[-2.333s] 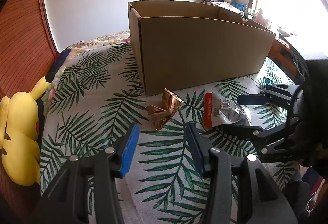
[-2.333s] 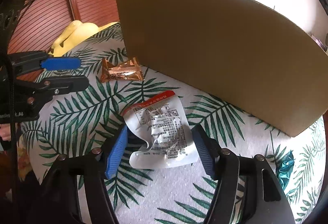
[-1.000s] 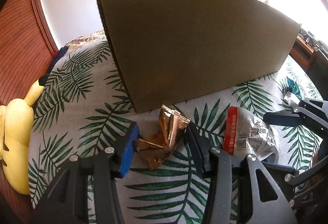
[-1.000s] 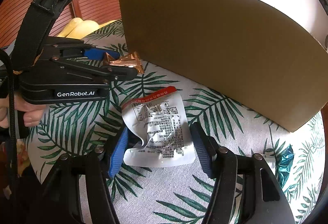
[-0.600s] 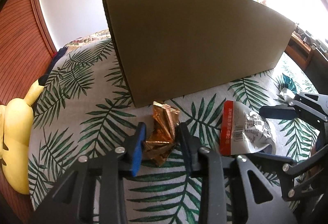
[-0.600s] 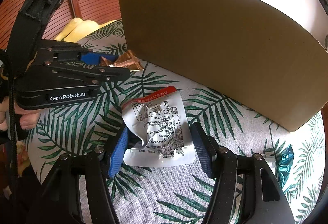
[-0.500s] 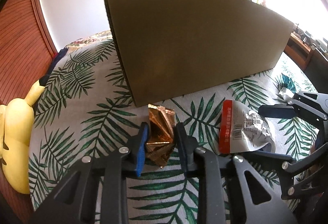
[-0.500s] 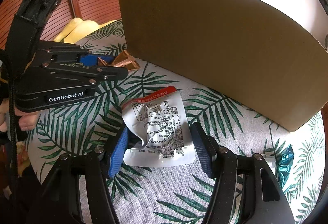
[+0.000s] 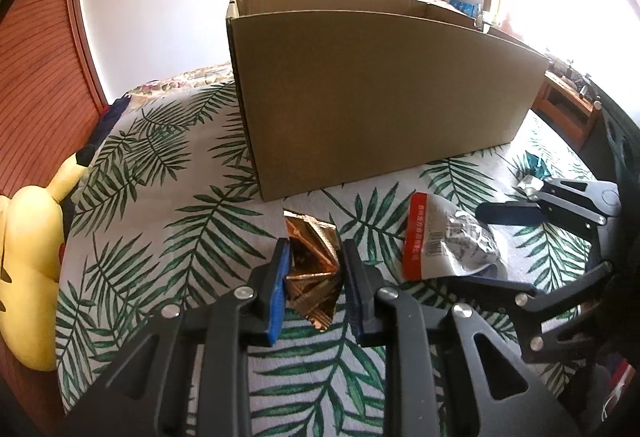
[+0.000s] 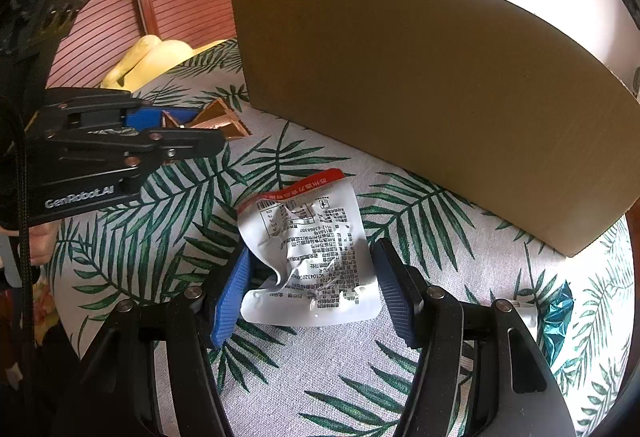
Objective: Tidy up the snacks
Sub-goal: 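Lift both packets over the box and open both tools to drop them, then withdraw both tools toward the teal wrapper and small white packet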
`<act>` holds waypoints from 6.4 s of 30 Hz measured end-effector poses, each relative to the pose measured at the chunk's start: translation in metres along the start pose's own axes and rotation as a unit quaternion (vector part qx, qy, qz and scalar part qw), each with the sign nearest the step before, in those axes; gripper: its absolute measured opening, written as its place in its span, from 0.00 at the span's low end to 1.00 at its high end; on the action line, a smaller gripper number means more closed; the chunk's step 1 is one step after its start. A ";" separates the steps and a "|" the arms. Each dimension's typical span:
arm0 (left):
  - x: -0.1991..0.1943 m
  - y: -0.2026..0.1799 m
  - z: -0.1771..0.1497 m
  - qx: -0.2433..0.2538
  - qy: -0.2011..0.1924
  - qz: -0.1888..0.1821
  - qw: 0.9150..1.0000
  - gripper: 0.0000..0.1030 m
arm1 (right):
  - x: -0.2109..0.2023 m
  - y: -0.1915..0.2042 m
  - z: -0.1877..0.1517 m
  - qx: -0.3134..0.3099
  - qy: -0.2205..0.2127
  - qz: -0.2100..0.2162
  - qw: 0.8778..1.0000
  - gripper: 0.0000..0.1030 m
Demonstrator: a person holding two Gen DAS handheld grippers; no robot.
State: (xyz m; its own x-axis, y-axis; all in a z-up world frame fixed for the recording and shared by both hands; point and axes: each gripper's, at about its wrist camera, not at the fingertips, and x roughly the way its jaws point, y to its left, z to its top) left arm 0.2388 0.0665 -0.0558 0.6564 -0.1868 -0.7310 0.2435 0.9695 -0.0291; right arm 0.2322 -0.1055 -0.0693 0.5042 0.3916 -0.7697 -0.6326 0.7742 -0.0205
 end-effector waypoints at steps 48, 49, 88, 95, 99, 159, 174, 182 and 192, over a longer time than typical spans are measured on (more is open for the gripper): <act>-0.070 -0.052 0.066 0.043 -0.088 -0.039 0.994 0.22 | -0.095 -0.030 0.007 0.035 -0.112 -0.038 0.992 0.56; -0.071 -0.053 0.069 0.045 -0.089 -0.039 0.994 0.22 | -0.097 -0.032 0.008 0.036 -0.114 -0.039 0.992 0.56; 0.002 -0.038 0.133 0.007 -0.058 -0.001 0.998 0.23 | -0.098 -0.090 0.057 0.059 -0.110 -0.092 0.988 0.56; 0.006 -0.036 0.135 0.007 -0.053 0.002 0.999 0.24 | -0.078 -0.098 0.066 0.075 -0.100 -0.091 0.988 0.56; 0.010 -0.035 0.137 0.010 -0.051 0.008 0.999 0.25 | -0.067 -0.104 0.072 0.085 -0.096 -0.095 0.987 0.56; -0.055 -0.100 0.078 0.071 -0.091 -0.036 0.993 0.50 | -0.143 -0.088 -0.029 0.097 -0.136 -0.081 0.983 0.70; -0.024 -0.143 0.032 0.071 -0.051 -0.074 0.993 0.51 | -0.108 -0.106 -0.072 0.111 -0.087 -0.092 0.986 0.71; -0.007 -0.149 0.019 0.057 -0.033 -0.082 0.995 0.51 | -0.078 -0.121 -0.078 0.118 -0.054 -0.082 0.988 0.63; 0.000 -0.159 0.019 0.054 -0.026 -0.083 0.995 0.51 | -0.050 -0.136 -0.075 0.113 -0.009 -0.070 0.991 0.44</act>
State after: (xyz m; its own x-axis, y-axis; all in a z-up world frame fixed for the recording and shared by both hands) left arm 0.2137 -0.0909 -0.0379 0.6361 -0.3541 -0.6856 0.4259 0.9020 -0.0707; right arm 0.2487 -0.2680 -0.0756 0.5890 0.2789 -0.7585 -0.4079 0.9128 0.0189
